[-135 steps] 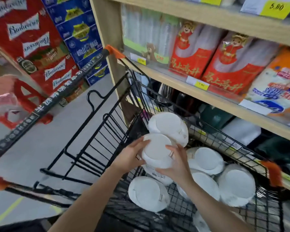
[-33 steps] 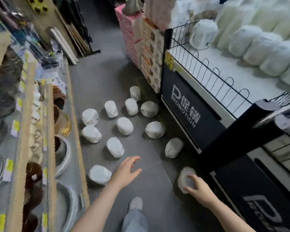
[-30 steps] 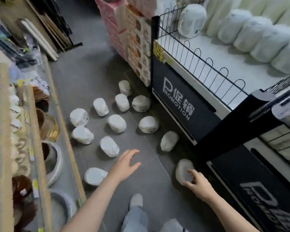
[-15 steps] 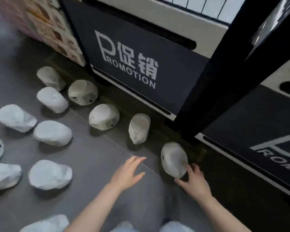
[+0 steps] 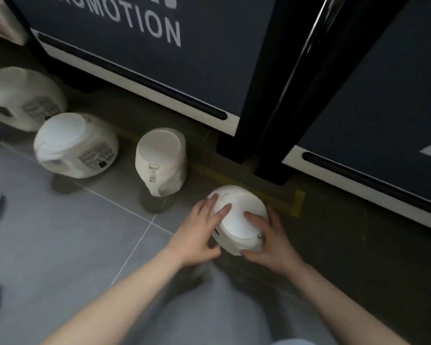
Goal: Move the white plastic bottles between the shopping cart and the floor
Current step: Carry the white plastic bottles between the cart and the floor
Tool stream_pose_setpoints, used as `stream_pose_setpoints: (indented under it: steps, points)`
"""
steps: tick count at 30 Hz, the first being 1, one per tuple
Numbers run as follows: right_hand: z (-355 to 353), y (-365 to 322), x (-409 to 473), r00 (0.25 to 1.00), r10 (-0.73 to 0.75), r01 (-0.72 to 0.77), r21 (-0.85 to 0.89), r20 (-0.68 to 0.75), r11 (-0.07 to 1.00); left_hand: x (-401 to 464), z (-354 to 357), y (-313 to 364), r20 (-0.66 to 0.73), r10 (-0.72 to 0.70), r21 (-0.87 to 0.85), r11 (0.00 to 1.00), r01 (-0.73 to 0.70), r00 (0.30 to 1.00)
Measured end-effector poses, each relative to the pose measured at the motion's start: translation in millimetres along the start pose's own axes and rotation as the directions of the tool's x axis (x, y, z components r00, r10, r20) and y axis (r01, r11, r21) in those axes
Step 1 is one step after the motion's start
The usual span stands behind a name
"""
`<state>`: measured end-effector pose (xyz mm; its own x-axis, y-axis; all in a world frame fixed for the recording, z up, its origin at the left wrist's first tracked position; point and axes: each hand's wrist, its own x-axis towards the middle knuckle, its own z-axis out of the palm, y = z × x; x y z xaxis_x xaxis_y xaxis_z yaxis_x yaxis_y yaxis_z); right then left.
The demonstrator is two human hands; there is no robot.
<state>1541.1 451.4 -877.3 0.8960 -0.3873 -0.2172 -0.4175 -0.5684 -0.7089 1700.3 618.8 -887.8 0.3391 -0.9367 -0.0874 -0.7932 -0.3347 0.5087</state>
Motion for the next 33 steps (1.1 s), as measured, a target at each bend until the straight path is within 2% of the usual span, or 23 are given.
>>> stream_pose_setpoints:
  steps: [3, 4, 6, 11, 16, 19, 23, 28, 33]
  points:
    - [-2, 9, -6, 0.976, -0.181, 0.192, -0.09, 0.117, 0.977, -43, 13, 2, -0.131, 0.013, 0.073, 0.997, -0.003, 0.991]
    - [1, 12, -8, 0.973, -0.2, 0.214, -0.121, 0.116, 0.969, -50, 17, -3, -0.176, 0.037, 0.096, 0.995, -0.02, 0.984]
    - [13, 16, -14, 0.98, -0.186, 0.195, -0.139, 0.071, 0.971, -50, 22, -16, -0.181, 0.045, 0.108, 0.994, -0.025, 0.983]
    - [26, 14, -15, 0.995, -0.104, 0.104, -0.03, -0.002, 0.994, -20, 14, -26, -0.011, 0.004, -0.1, 0.995, -0.005, 1.0]
    - [-2, -13, -1, 0.991, -0.04, 0.033, 0.058, 0.13, 0.998, -17, -15, -23, 0.172, -0.108, -0.181, 0.974, 0.139, 0.979]
    - [-34, -47, -1, 0.986, -0.024, 0.006, 0.112, 0.166, 0.994, -21, -68, -1, 0.203, -0.167, -0.241, 0.947, 0.215, 0.965]
    - [-99, -127, -15, 0.985, -0.031, -0.005, 0.211, 0.167, 0.978, -37, -173, 56, 0.163, -0.236, -0.338, 0.899, 0.278, 0.958]
    - [-204, -242, -54, 0.99, -0.018, -0.033, 0.354, 0.138, 0.935, -64, -304, 150, 0.077, -0.335, -0.486, 0.81, 0.328, 0.939]
    - [-306, -330, -124, 0.994, 0.059, -0.096, 0.442, 0.097, 0.892, -78, -409, 258, 0.075, -0.386, -0.608, 0.713, 0.349, 0.92]
